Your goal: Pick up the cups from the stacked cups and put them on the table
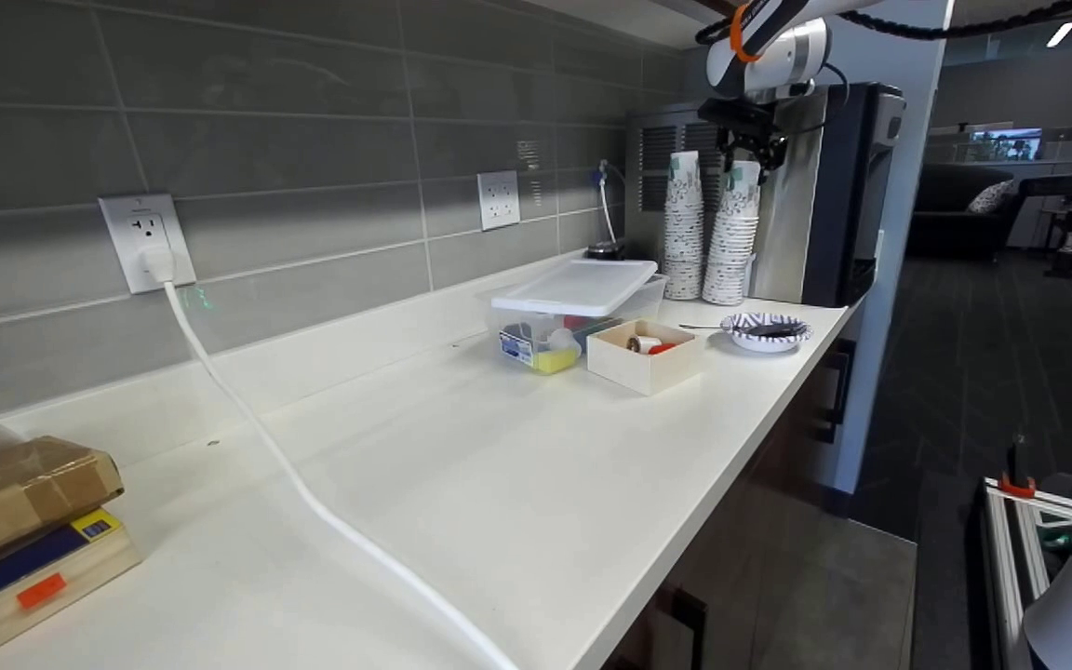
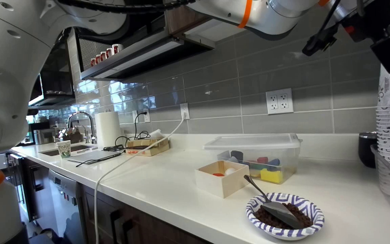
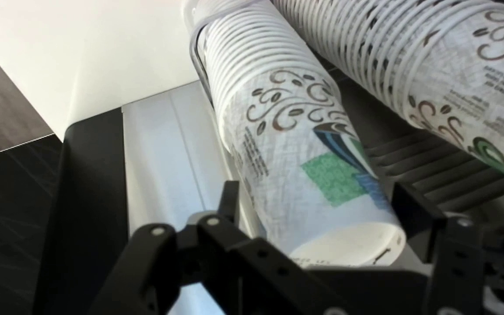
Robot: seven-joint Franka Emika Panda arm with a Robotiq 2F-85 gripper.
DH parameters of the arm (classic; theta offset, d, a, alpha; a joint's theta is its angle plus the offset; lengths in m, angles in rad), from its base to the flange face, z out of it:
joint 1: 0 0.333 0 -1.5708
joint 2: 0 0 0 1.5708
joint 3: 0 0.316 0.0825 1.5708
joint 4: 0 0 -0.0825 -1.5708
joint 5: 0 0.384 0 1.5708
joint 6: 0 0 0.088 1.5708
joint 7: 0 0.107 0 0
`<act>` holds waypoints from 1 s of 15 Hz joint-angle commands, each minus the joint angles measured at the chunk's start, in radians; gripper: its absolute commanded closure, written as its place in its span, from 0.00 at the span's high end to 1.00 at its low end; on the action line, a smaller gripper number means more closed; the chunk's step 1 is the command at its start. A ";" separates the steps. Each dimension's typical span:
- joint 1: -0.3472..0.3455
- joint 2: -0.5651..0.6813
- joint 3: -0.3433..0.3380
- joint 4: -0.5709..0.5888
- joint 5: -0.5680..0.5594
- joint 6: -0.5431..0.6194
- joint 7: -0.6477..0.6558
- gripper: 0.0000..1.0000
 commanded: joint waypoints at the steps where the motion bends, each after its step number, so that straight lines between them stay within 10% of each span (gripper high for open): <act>1: 0.003 -0.012 -0.006 -0.022 -0.001 0.022 0.011 0.56; 15: 0.079 -0.241 -0.027 -0.120 -0.094 -0.025 0.021 0.46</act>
